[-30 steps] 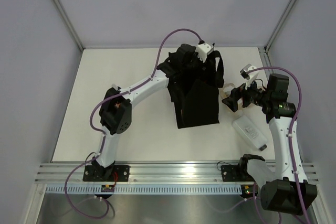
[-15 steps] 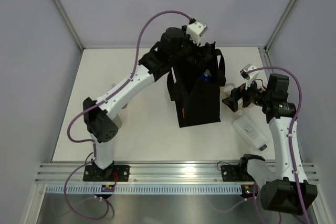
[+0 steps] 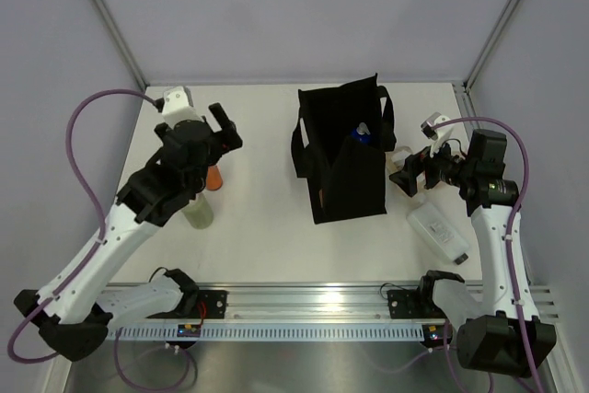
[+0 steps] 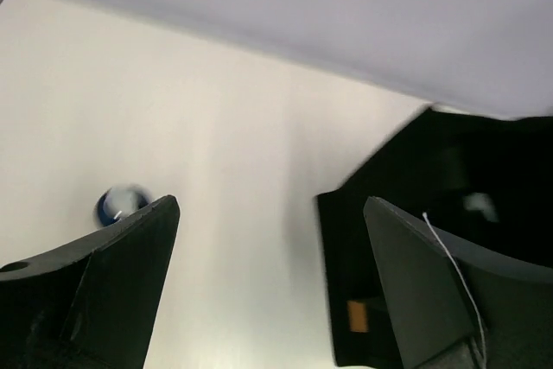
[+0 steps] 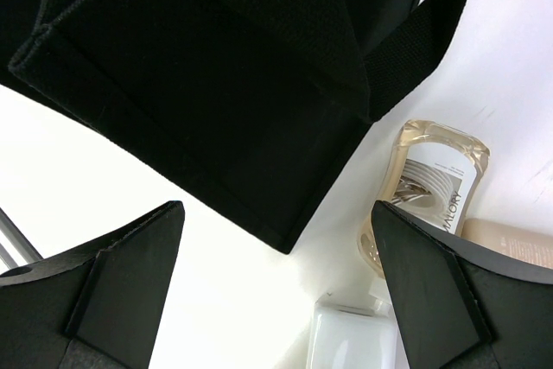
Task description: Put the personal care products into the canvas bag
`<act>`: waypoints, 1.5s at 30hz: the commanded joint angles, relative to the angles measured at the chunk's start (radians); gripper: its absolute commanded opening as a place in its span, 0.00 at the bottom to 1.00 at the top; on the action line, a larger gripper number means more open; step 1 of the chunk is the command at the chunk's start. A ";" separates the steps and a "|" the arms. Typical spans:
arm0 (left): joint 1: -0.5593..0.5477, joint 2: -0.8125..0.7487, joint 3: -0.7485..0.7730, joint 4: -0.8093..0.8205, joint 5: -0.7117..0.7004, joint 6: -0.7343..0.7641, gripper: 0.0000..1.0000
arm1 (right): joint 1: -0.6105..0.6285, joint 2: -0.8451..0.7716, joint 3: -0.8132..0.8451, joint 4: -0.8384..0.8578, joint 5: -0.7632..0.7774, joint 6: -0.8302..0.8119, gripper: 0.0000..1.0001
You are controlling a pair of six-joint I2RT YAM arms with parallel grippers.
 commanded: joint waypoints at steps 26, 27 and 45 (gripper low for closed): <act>0.387 0.574 -0.133 -0.014 -0.049 -0.263 0.82 | -0.010 -0.001 0.004 0.003 0.001 -0.004 1.00; 0.389 0.579 -0.138 0.000 -0.049 -0.258 0.80 | -0.010 -0.001 0.006 0.003 -0.002 -0.004 1.00; 0.208 0.177 -0.100 0.313 0.285 0.249 0.00 | -0.010 0.025 0.010 -0.002 -0.004 -0.005 0.99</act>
